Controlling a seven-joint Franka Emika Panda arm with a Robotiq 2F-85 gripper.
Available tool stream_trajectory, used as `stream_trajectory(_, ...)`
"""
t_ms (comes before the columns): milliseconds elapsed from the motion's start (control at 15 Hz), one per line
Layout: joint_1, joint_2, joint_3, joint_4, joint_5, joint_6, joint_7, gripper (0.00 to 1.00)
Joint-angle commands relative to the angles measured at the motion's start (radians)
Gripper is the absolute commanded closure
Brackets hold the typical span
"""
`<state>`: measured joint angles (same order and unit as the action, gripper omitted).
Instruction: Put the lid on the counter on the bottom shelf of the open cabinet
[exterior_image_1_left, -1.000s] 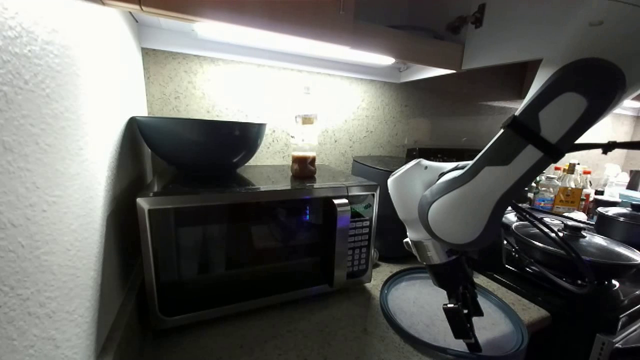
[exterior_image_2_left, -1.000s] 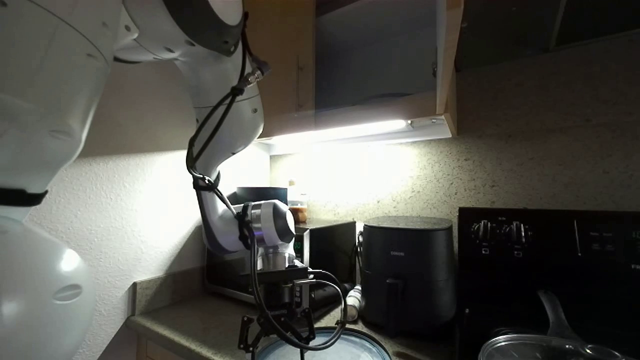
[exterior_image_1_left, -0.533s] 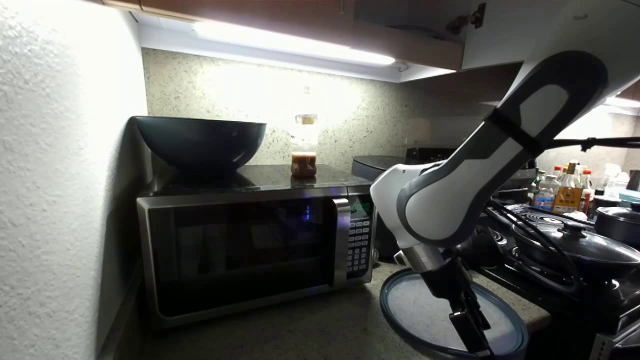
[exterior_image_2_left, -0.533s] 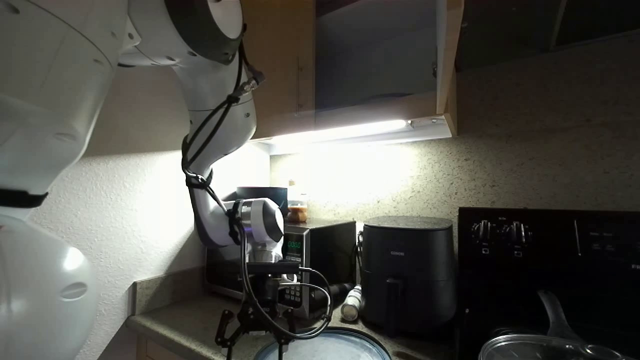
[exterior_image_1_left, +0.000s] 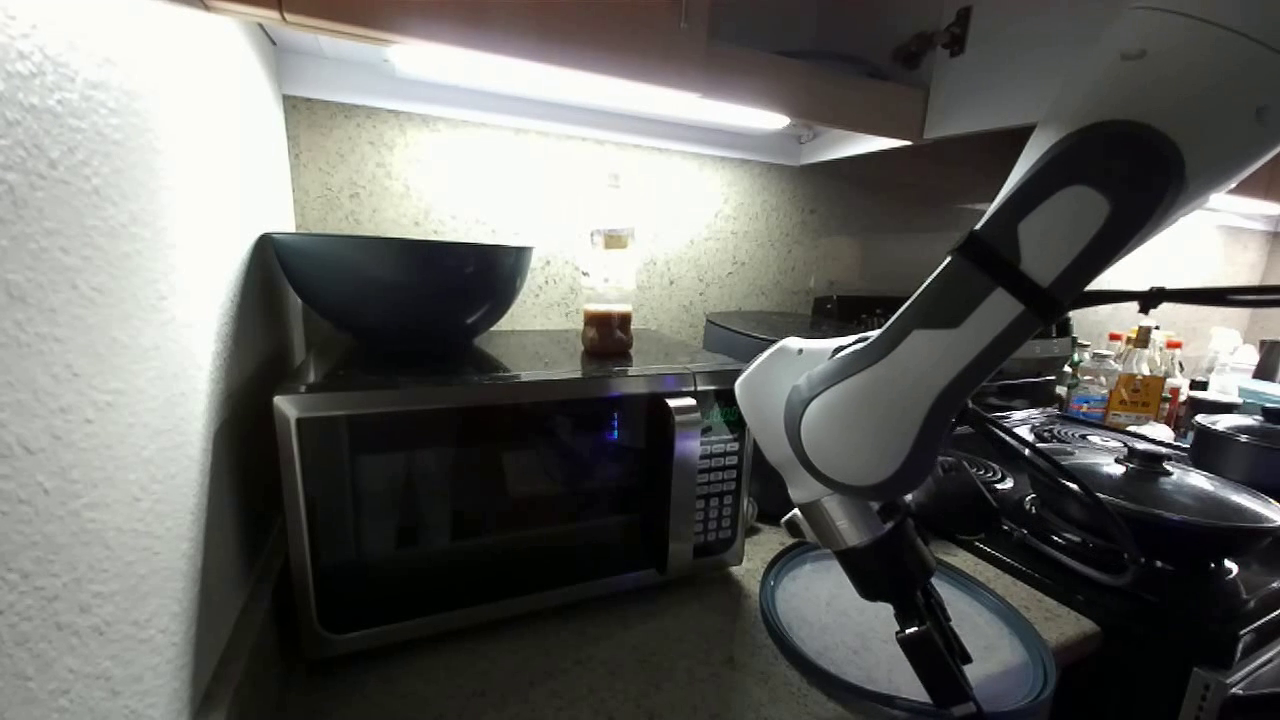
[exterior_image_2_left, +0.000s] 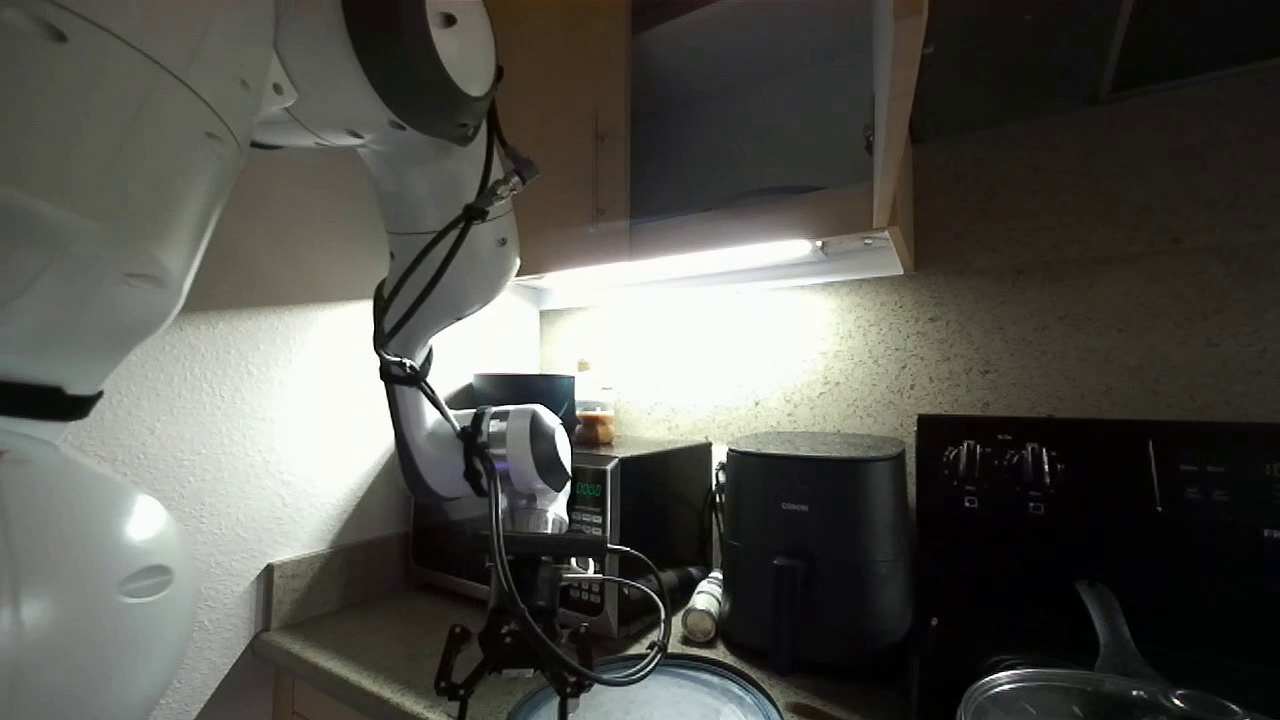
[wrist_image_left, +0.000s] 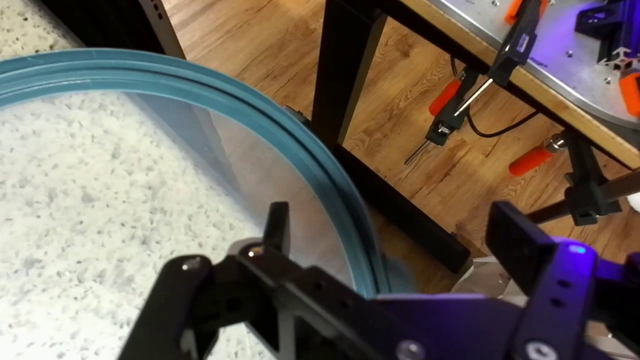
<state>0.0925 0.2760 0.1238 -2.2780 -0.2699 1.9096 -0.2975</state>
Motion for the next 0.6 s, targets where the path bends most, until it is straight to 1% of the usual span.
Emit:
stream_trajectory(0,-0.013,0.069,-0.008,0.053,0.015,0.002,-0.032,0.00)
stream_trajectory(267,-0.024,0.124,-0.011,0.096,0.025,0.001,-0.047,0.00)
stream_trajectory(533,-0.044,0.146,-0.008,0.120,0.041,0.010,-0.073,0.00)
